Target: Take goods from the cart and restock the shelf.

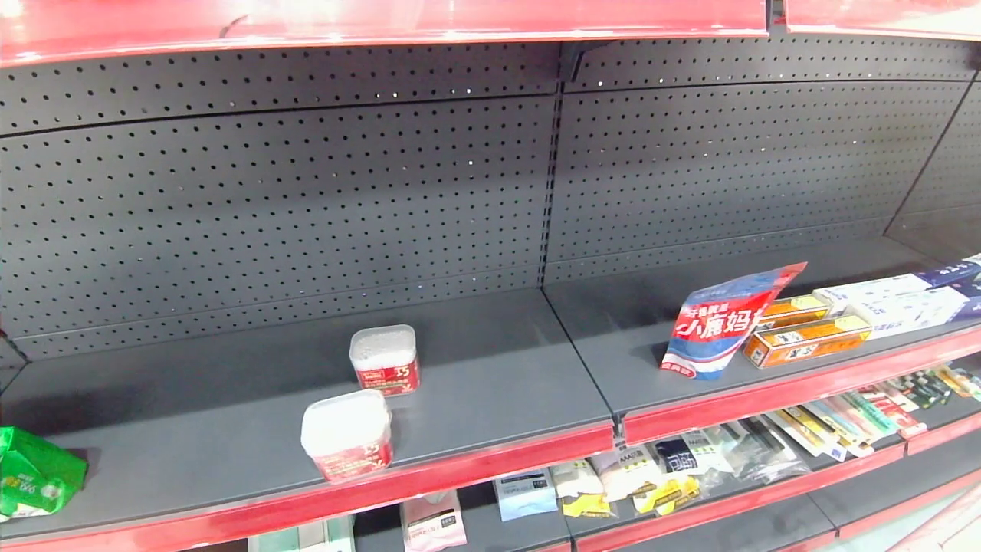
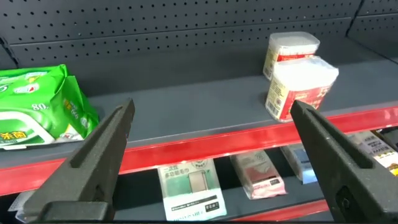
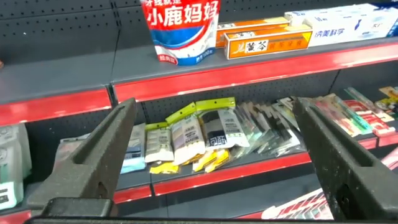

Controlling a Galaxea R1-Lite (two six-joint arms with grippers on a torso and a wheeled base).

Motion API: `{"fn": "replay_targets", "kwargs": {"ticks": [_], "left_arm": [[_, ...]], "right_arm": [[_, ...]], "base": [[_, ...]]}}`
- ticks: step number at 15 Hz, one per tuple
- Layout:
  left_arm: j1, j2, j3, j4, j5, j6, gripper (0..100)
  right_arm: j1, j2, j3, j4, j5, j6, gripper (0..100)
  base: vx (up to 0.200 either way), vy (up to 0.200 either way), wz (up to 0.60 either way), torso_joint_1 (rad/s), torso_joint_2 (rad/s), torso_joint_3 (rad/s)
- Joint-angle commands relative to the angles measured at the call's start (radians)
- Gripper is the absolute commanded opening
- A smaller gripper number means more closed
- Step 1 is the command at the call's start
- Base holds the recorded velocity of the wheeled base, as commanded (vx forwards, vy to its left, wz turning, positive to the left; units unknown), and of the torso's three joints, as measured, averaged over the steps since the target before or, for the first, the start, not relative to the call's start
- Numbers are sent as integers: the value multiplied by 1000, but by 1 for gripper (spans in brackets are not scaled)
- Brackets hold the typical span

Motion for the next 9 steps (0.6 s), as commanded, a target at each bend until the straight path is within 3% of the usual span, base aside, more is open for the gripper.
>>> {"fn": "replay_targets", "kwargs": {"ticks": [1, 2, 3, 4, 5, 6, 7, 8, 9], "left_arm": [[0, 0, 0, -3, -3, 13, 100], [-6, 46, -95, -3, -24, 19, 100], [-25, 278, -310, 4, -35, -7, 100], [-23, 511, -517, -8, -27, -134, 100], [-23, 649, -621, 3, -21, -182, 100], [-8, 757, -600, 20, 32, -154, 100], [-5, 846, -529, 40, 146, -87, 100], [-5, 927, -482, 38, 223, -64, 100], [-8, 1011, -468, 38, 244, -65, 100]], "right_arm": [[-1, 1, 0, 0, 0, -1, 100], [0, 1, 0, 0, 2, -1, 100], [0, 1, 0, 0, 0, -1, 100], [0, 1, 0, 0, 0, -1, 100], [-1, 1, 0, 0, 2, -1, 100], [0, 1, 0, 0, 0, -1, 100], [-1, 1, 0, 0, 0, -1, 100], [0, 1, 0, 0, 0, -1, 100], [0, 1, 0, 0, 0, -1, 100]], "base": [[0, 0, 0, 0, 0, 0], [0, 0, 0, 0, 0, 0], [0, 0, 0, 0, 0, 0], [0, 0, 0, 0, 0, 0], [0, 0, 0, 0, 0, 0], [0, 0, 0, 0, 0, 0], [0, 0, 0, 0, 0, 0], [0, 0, 0, 0, 0, 0], [0, 0, 0, 0, 0, 0]]}}
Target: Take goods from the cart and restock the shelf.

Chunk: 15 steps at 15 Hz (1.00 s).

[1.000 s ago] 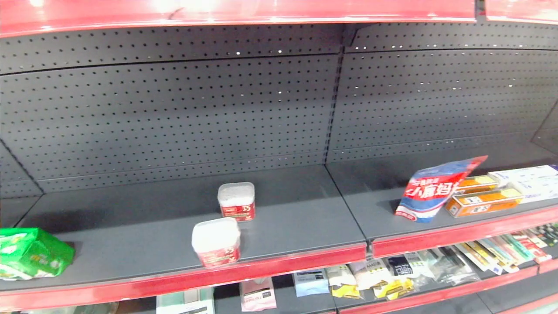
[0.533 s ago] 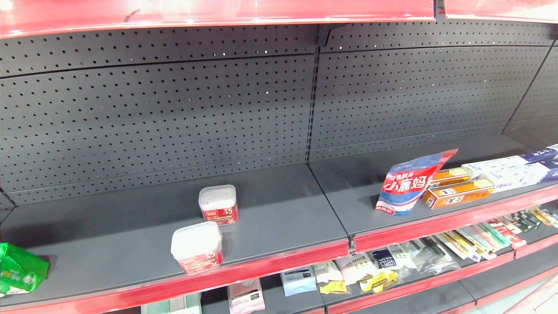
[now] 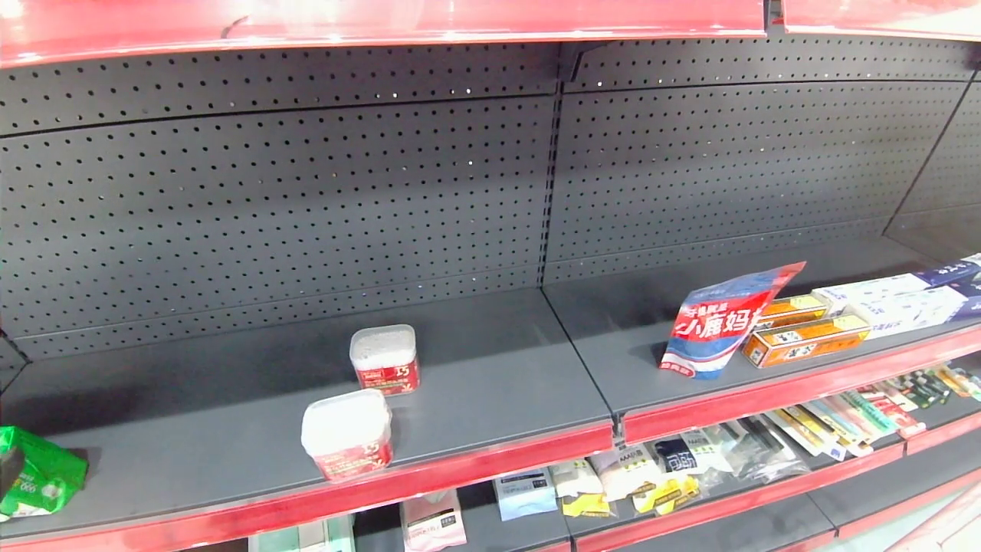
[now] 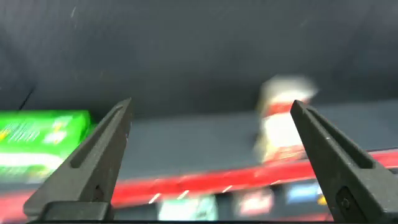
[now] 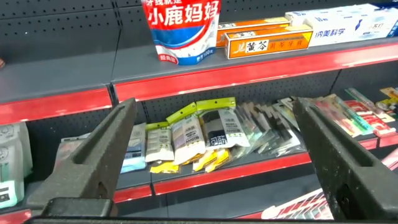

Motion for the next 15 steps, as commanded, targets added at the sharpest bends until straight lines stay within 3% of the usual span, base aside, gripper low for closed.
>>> {"fn": "replay_targets", "kwargs": {"ticks": [1, 3, 10, 15], "left_arm": [[2, 542, -75, 19, 144, 4, 100], [-5, 645, -78, 17, 144, 7, 100], [-178, 893, -83, -106, 142, 6, 100], [-196, 961, -84, -135, 144, 4, 100]], "right_arm": [[-1, 1, 0, 0, 0, 0, 100], [-1, 1, 0, 0, 0, 0, 100], [-1, 1, 0, 0, 1, 0, 100], [0, 1, 0, 0, 0, 0, 100]], "base": [[0, 0, 0, 0, 0, 0], [0, 0, 0, 0, 0, 0], [0, 0, 0, 0, 0, 0], [0, 0, 0, 0, 0, 0]]}}
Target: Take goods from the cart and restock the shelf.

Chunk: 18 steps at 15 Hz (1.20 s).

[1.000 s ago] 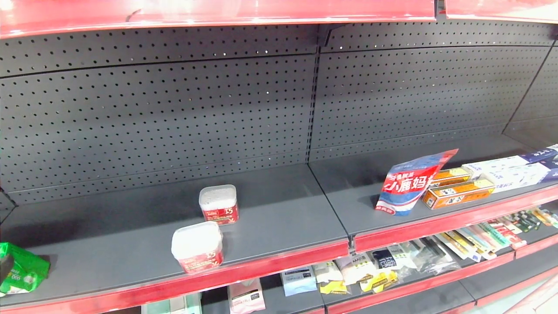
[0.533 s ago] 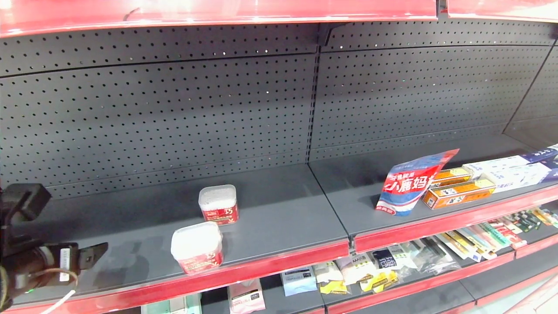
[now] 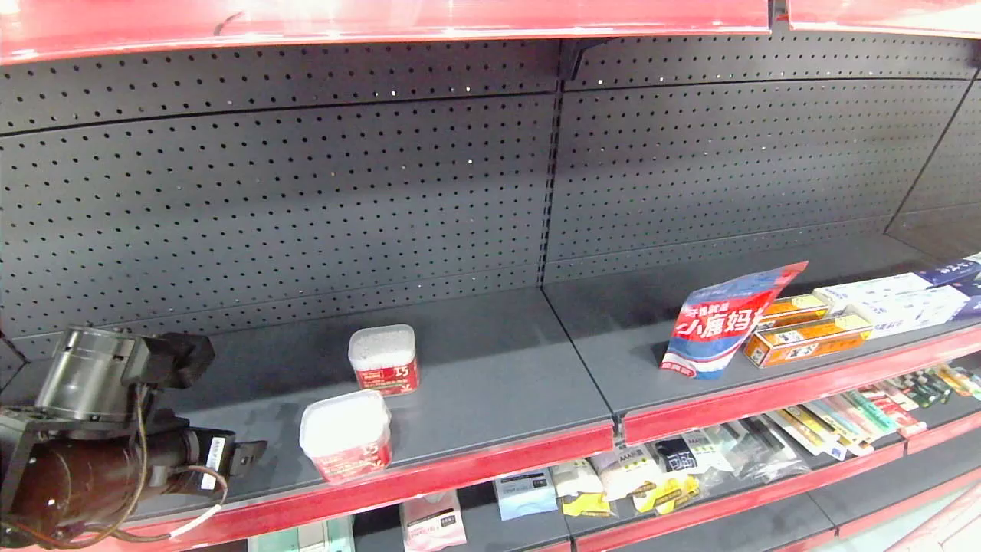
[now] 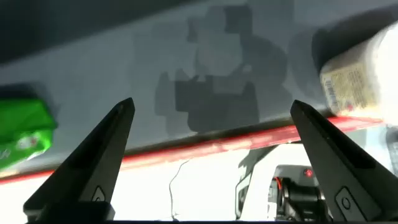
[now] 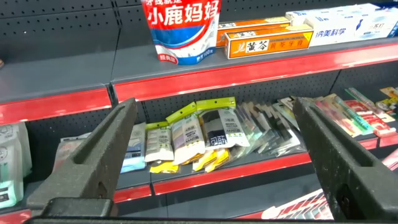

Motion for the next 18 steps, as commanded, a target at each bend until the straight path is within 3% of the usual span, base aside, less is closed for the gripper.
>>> {"fn": "replay_targets", "kwargs": {"ticks": [1, 6, 10, 18], "left_arm": [[-3, 48, 4, -10, 1, -1, 100], [-4, 114, -11, -87, 1, -1, 100], [-9, 145, -25, -94, 1, -1, 100], [-61, 209, -55, -168, 2, -6, 100]], "right_arm": [[1, 1, 0, 0, 0, 0, 100], [1, 1, 0, 0, 0, 0, 100], [0, 1, 0, 0, 0, -1, 100], [0, 1, 0, 0, 1, 0, 100]], "base": [[0, 0, 0, 0, 0, 0], [0, 0, 0, 0, 0, 0], [0, 0, 0, 0, 0, 0], [0, 0, 0, 0, 0, 0]]}}
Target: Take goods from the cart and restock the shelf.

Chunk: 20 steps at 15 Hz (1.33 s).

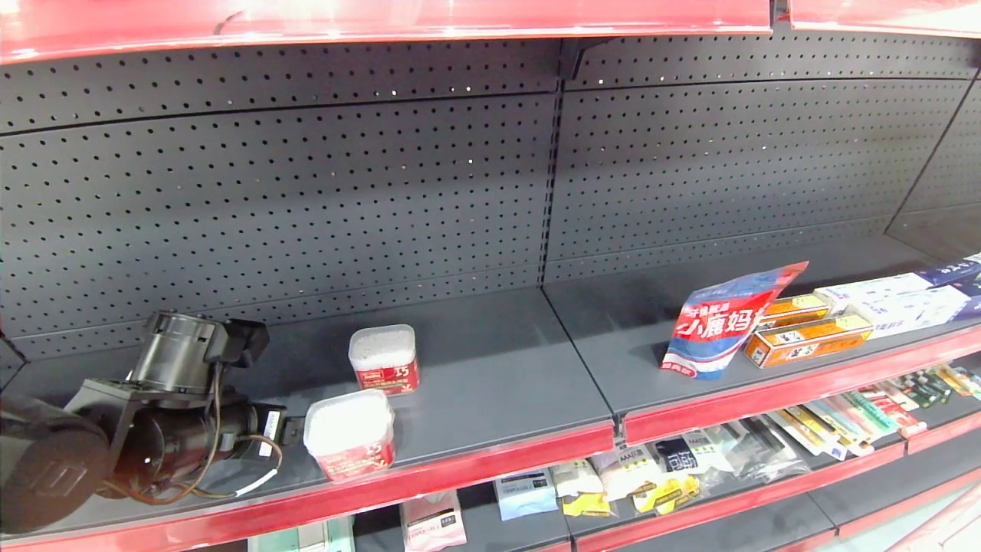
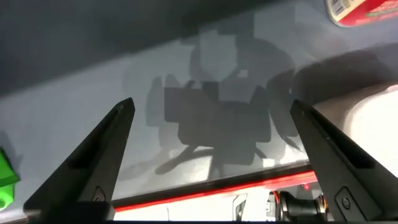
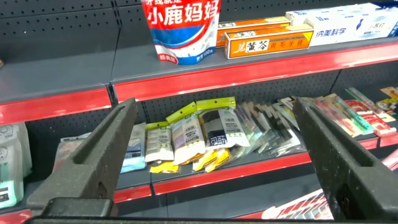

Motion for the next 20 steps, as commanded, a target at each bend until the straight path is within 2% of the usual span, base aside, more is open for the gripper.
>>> {"fn": "replay_targets", "kwargs": {"ticks": [1, 6, 20], "left_arm": [[-9, 12, -3, 0, 0, 0, 100], [-31, 26, -27, -1, 0, 0, 100], [-48, 32, -44, -1, 5, 4, 100]], "right_arm": [[-1, 1, 0, 0, 0, 0, 100], [0, 1, 0, 0, 0, 0, 100], [0, 1, 0, 0, 0, 0, 100]], "base": [[0, 0, 0, 0, 0, 0], [0, 0, 0, 0, 0, 0], [0, 0, 0, 0, 0, 0]]}}
